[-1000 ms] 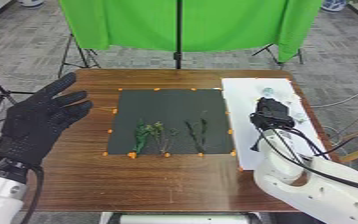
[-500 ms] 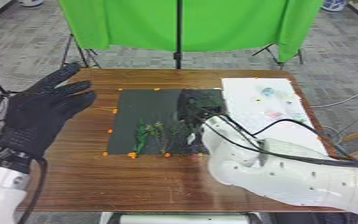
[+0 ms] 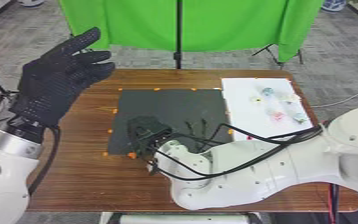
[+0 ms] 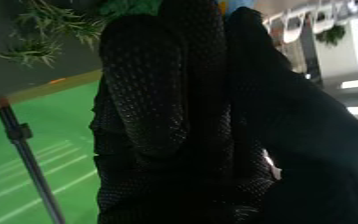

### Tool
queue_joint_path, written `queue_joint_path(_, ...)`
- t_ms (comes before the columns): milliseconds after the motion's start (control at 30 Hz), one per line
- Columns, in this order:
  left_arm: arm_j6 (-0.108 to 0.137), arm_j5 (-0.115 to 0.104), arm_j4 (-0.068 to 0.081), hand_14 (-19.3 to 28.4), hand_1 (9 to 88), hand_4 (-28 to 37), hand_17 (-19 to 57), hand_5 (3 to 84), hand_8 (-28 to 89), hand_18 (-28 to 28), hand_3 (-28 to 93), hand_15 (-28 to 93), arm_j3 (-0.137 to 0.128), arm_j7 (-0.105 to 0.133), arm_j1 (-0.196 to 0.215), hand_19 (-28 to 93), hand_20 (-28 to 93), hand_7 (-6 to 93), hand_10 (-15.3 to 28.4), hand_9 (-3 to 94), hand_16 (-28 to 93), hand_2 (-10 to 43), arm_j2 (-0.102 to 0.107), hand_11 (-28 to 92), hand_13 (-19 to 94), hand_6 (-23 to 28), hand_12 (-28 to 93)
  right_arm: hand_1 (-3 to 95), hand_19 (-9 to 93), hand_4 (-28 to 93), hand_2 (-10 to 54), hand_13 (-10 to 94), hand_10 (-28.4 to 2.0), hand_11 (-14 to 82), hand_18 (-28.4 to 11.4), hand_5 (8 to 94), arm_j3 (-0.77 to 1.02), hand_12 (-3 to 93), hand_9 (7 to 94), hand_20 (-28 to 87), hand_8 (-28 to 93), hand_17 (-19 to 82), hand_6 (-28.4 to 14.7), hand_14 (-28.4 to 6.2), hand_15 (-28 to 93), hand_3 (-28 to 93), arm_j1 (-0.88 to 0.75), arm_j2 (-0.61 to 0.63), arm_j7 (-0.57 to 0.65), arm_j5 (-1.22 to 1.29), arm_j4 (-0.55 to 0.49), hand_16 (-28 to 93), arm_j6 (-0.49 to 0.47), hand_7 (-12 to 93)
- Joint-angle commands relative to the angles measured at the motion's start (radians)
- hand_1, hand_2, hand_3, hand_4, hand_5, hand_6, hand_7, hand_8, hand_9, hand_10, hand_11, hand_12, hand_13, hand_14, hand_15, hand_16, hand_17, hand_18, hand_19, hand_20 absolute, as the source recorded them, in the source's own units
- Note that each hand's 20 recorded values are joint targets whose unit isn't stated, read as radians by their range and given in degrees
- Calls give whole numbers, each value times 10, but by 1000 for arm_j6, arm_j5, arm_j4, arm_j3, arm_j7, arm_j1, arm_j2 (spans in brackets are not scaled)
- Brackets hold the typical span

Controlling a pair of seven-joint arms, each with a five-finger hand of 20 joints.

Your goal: Arrange flowers

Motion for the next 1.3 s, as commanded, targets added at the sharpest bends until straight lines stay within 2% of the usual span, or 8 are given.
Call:
queue_joint_path(33, -34, -6, -4, 284, 234, -251, -93, 309, -106, 278, 755, 501, -22, 7, 38, 605, 164, 159, 217, 287, -92, 84, -2, 284, 206, 77, 112, 552, 870, -283, -95, 876, -58, 172, -152, 860, 4, 264, 937, 55, 1, 327, 47, -19, 538, 660, 58, -57, 55, -12, 33, 215, 46, 169)
queue_joint_path(167, -79, -5, 40, 284, 233, -251, -93, 309, -106, 278, 756, 501, 56, -65, -88, 604, 165, 158, 217, 286, -92, 83, -16, 284, 206, 77, 113, 555, 863, -283, -95, 874, -56, 187, -151, 854, 32, 253, 937, 70, -9, 321, 59, -18, 542, 643, 25, -43, 102, -25, 50, 212, 15, 155)
queue_joint_path(333, -98, -7, 47, 284, 233, -251, -93, 309, -106, 278, 757, 500, 62, -117, -110, 603, 165, 157, 217, 287, -92, 83, -37, 283, 206, 77, 112, 549, 849, -283, -95, 870, -58, 216, -148, 836, 56, 214, 937, 98, -26, 309, 67, -18, 550, 628, -5, -44, 102, 25, 58, 211, -43, 143)
queue_joint_path(467, -99, -6, 43, 284, 233, -251, -93, 308, -105, 278, 757, 500, 46, -115, -91, 603, 165, 157, 217, 286, -92, 83, -43, 283, 206, 77, 113, 538, 835, -283, -76, 860, -63, 224, -149, 782, 98, 180, 927, 129, -55, 303, 74, -19, 560, 599, -38, -37, 123, 70, 57, 207, -69, 137)
queue_joint_path(500, -81, -7, 39, 284, 233, -251, -93, 308, -105, 278, 756, 500, 56, -112, -100, 603, 165, 157, 217, 286, -92, 83, -35, 283, 206, 77, 113, 537, 832, -283, -72, 857, -63, 223, -150, 760, 97, 176, 923, 135, -65, 299, 73, -20, 564, 586, -31, -27, 109, 71, 55, 205, -74, 137)
queue_joint_path(700, -95, -10, 52, 284, 234, -251, -93, 308, -105, 278, 756, 500, 74, -124, -120, 602, 166, 157, 217, 286, -92, 83, -41, 283, 206, 77, 113, 523, 829, -283, -85, 844, -65, 225, -152, 646, 119, 173, 904, 150, -104, 292, 77, -20, 579, 540, -47, -23, 130, 66, 55, 198, -86, 163)
queue_joint_path(1167, -93, -8, 52, 284, 234, -250, -92, 308, -106, 279, 754, 502, 57, -133, -98, 603, 166, 157, 217, 285, -92, 84, -51, 284, 206, 77, 113, 511, 830, -283, -94, 839, -68, 230, -156, 605, 138, 169, 894, 158, -154, 285, 70, -23, 589, 527, -54, -16, 127, 60, 48, 190, -48, 165)
queue_joint_path(1300, -98, -11, 62, 284, 234, -250, -92, 308, -105, 278, 754, 502, 80, -160, -130, 604, 166, 158, 217, 286, -93, 84, -59, 286, 205, 77, 113, 515, 829, -283, -95, 838, -67, 229, -156, 598, 154, 167, 893, 161, -153, 283, 68, -24, 590, 518, -65, -12, 152, 32, 47, 189, -47, 164)
